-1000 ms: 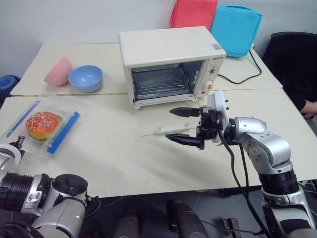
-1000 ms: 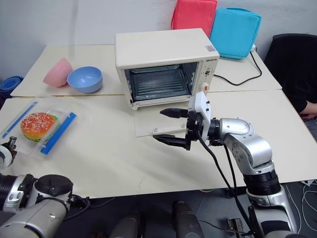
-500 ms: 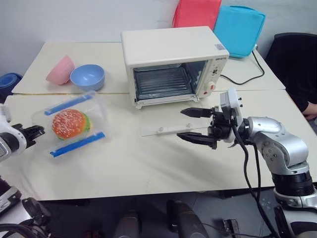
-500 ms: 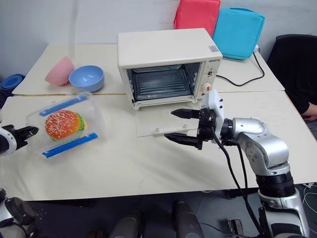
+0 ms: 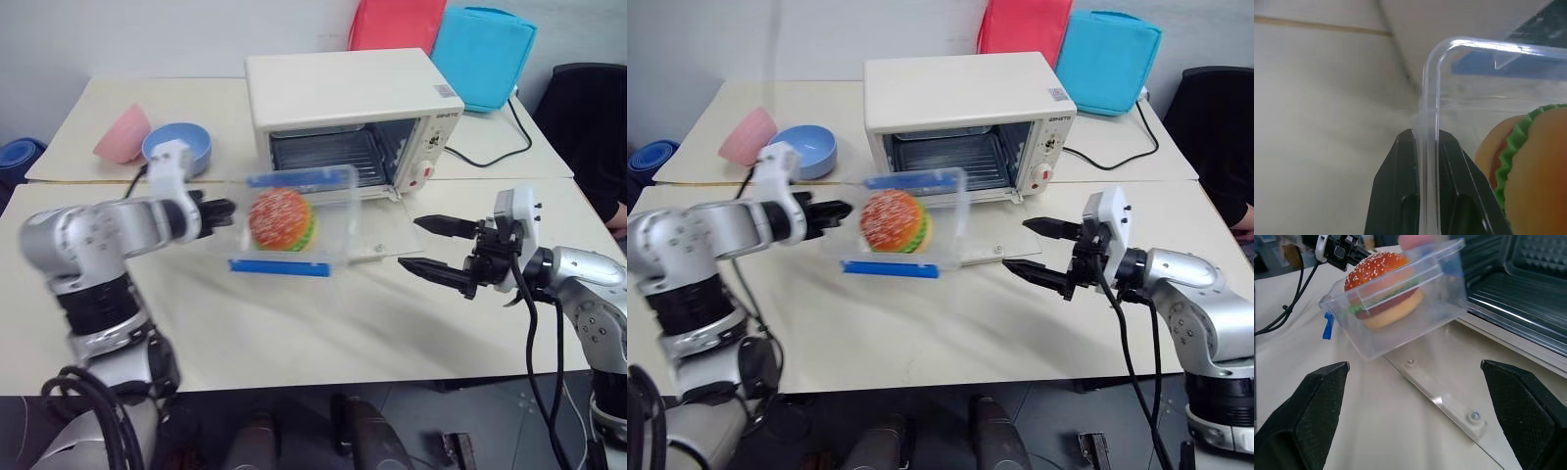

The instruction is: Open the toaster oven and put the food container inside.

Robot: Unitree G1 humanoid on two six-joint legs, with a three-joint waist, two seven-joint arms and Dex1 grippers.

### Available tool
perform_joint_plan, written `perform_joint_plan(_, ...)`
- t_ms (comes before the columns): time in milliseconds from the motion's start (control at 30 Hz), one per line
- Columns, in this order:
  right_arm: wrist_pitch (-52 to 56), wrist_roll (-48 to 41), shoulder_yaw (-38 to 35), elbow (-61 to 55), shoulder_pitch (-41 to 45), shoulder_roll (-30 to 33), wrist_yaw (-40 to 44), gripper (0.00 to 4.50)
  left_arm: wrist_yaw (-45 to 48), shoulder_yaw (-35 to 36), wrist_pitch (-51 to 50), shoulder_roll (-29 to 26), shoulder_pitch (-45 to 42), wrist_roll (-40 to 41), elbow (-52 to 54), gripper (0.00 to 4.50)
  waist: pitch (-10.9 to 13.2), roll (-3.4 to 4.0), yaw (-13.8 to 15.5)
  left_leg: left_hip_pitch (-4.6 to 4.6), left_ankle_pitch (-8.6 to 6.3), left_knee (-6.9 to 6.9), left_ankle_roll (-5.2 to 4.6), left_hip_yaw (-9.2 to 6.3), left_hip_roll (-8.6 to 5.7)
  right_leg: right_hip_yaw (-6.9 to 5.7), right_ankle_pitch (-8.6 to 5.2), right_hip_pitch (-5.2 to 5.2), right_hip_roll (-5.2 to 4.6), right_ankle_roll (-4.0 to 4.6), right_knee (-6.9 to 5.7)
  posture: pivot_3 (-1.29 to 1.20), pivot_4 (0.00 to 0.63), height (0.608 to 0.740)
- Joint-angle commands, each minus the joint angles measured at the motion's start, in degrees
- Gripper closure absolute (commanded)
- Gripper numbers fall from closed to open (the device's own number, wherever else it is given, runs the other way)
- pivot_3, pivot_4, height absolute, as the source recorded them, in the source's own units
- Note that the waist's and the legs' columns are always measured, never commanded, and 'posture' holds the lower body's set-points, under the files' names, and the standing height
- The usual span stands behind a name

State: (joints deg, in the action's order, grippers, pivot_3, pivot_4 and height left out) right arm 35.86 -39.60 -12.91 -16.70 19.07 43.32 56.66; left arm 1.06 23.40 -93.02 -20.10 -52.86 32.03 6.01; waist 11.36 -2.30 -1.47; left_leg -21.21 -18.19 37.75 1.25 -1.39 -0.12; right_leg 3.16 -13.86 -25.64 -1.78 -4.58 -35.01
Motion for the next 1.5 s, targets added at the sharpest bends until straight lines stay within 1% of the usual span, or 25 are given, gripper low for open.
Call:
perform_joint_plan(33,-1.06,-0.94,-4.13,-2.25,-1.83,1.6,-0.61,0.0,-5.49,-0.18,0.52,5.15,-4.58,-2.03,-2.15,4.36,0.0,0.0,-0.05,0.02,0.0,0.0,0.0,0.06,0.0,0.0,0.0,0.0,0.03,0.0,0.01,0.0,0.15,0.74)
perform_joint_plan(167,-1.2,-1.03,-5.88,-2.71,-3.34,2.14,-1.25,0.0,-9.16,-0.3,0.52,10.3,-7.47,-4.57,-5.03,4.36,0.0,0.0,-0.11,0.15,0.01,0.06,-0.01,0.29,0.0,0.01,0.04,-0.01,0.15,-0.07,0.0,0.0,0.15,0.74)
perform_joint_plan(400,-1.05,-1.31,-7.98,-3.84,-5.38,3.22,-1.77,0.0,-11.85,0.28,1.29,14.49,-9.03,-10.91,-8.66,4.36,0.0,0.01,-0.08,0.24,0.07,0.26,-0.09,0.42,-0.1,0.14,0.13,0.03,0.22,-0.22,-0.16,0.0,0.15,0.74)
perform_joint_plan(467,-1.02,-1.33,-8.16,-4.06,-5.7,3.28,-2.06,0.0,-11.87,1.48,1.79,16.02,-9.32,-11.59,-8.75,3.68,0.0,0.01,0.05,0.3,0.11,0.3,-0.13,0.43,-0.16,0.13,0.14,0.09,0.26,-0.24,-0.22,0.0,0.15,0.74)
perform_joint_plan(533,-1.03,-1.12,-8.13,-4.26,-6.09,3.28,-2.53,0.0,-11.39,2.41,1.72,17.15,-9.58,-12.04,-8.19,3.16,0.0,0.0,0.08,0.28,0.17,0.31,-0.19,0.43,-0.23,0.14,0.16,0.1,0.3,-0.28,-0.24,0.0,0.15,0.74)
perform_joint_plan(667,-0.78,-0.88,-8.16,-4.6,-7.06,3.46,-3.27,0.0,-7.34,2.51,2.9,16.33,-9.39,-10.31,-5.43,1.99,0.0,0.0,-0.05,0.24,0.2,0.34,-0.23,0.45,-0.27,0.19,0.22,0.09,0.29,-0.38,-0.21,0.0,0.15,0.74)
perform_joint_plan(767,-0.26,-1.32,-7.43,-5.44,-7.12,3.3,-3.86,0.0,-2.33,2.22,3.42,14.12,-8.69,-7.67,-2.62,1.99,0.01,0.01,-0.14,0.23,0.21,0.33,-0.18,0.45,-0.21,0.2,0.22,0.07,0.26,-0.38,-0.21,0.0,0.15,0.74)
perform_joint_plan(867,0.68,-2.29,-6.65,-6.77,-6.89,2.93,-4.38,0.0,2.35,5.04,2.8,12.59,-7.54,-4.23,1.15,1.99,0.01,0.02,-0.04,0.23,0.2,0.32,-0.14,0.41,-0.17,0.18,0.22,0.06,0.25,-0.37,-0.2,0.0,0.15,0.74)
perform_joint_plan(1000,2.2,-4.46,-5.53,-8.82,-6.62,2.33,-4.82,0.0,9.96,9.26,1.16,8.17,-5.48,1.89,6.45,1.99,0.01,0.02,-0.24,0.24,0.2,0.33,-0.13,0.43,-0.17,0.19,0.22,0.06,0.23,-0.37,-0.21,0.0,0.15,0.74)
perform_joint_plan(1067,3.05,-5.76,-4.99,-9.61,-6.33,1.84,-5.35,0.38,18.1,10.26,2.55,3.53,-2.74,8.14,9.51,2.38,0.02,0.04,-0.29,0.26,0.2,0.32,-0.13,0.43,-0.14,0.2,0.22,0.06,0.24,-0.35,-0.22,0.0,0.15,0.74)
perform_joint_plan(1100,3.52,-6.5,-4.54,-10.09,-6.3,1.65,-5.42,0.65,23.29,10.39,3.09,0.46,-0.66,11.98,10.89,2.59,0.02,0.04,-0.35,0.26,0.21,0.32,-0.08,0.42,-0.11,0.19,0.22,0.06,0.23,-0.33,-0.23,0.0,0.15,0.74)
perform_joint_plan(1133,3.78,-7.02,-4.17,-10.5,-6.36,1.58,-5.32,0.91,27.76,9.74,3.7,-2.48,1.53,14.99,12.11,2.88,0.02,0.05,-0.3,0.27,0.22,0.32,-0.04,0.42,-0.08,0.19,0.21,0.06,0.23,-0.3,-0.23,0.0,0.15,0.74)
perform_joint_plan(1167,3.91,-7.31,-3.61,-10.93,-6.46,1.48,-5.21,1.25,32.05,8.91,5.06,-5.56,4.26,17.14,13.05,3.17,0.02,0.05,-0.27,0.29,0.21,0.32,-0.02,0.42,-0.06,0.18,0.18,0.06,0.22,-0.25,-0.26,0.0,0.15,0.74)
perform_joint_plan(1233,4.15,-7.68,-2.2,-11.43,-6.41,1.09,-5.19,1.96,39.12,5.83,7.93,-11.81,9.92,19.22,13.37,3.81,0.03,0.07,-0.27,0.35,0.2,0.3,0.0,0.43,-0.06,0.18,0.13,0.06,0.21,-0.16,-0.32,0.0,0.15,0.74)
perform_joint_plan(1300,3.71,-6.63,0.05,-11.25,-6.08,0.78,-4.94,2.64,45.63,0.26,14.27,-17.94,15.94,17.63,14.11,4.44,0.03,0.06,-0.16,0.45,0.18,0.31,0.01,0.44,-0.07,0.16,0.07,0.09,0.18,-0.07,-0.38,0.0,0.15,0.74)
perform_joint_plan(1400,2.85,-5.36,2.83,-10.06,-5.11,0.11,-4.7,3.67,52.69,-7.16,23.35,-23.6,22.44,14.89,15.44,4.5,0.04,0.05,0.07,0.57,0.21,0.31,-0.07,0.43,-0.12,0.15,-0.01,0.23,0.2,0.07,-0.38,0.0,0.15,0.74)
perform_joint_plan(1467,2.12,-4.14,4.4,-8.83,-4.24,-0.5,-4.79,4.36,54.06,-11.2,28.6,-24.64,24.55,12.43,15.38,4.5,0.03,0.05,0.13,0.54,0.24,0.31,-0.15,0.42,-0.13,0.16,-0.08,0.26,0.2,0.2,-0.3,0.0,0.15,0.74)
perform_joint_plan(1500,1.68,-3.27,5.2,-8.15,-3.77,-0.78,-4.81,4.48,53.91,-13.03,30.78,-24.51,24.97,11.14,15.15,4.5,0.03,0.06,0.1,0.53,0.25,0.31,-0.19,0.43,-0.15,0.17,-0.09,0.26,0.18,0.22,-0.29,0.0,0.15,0.74)
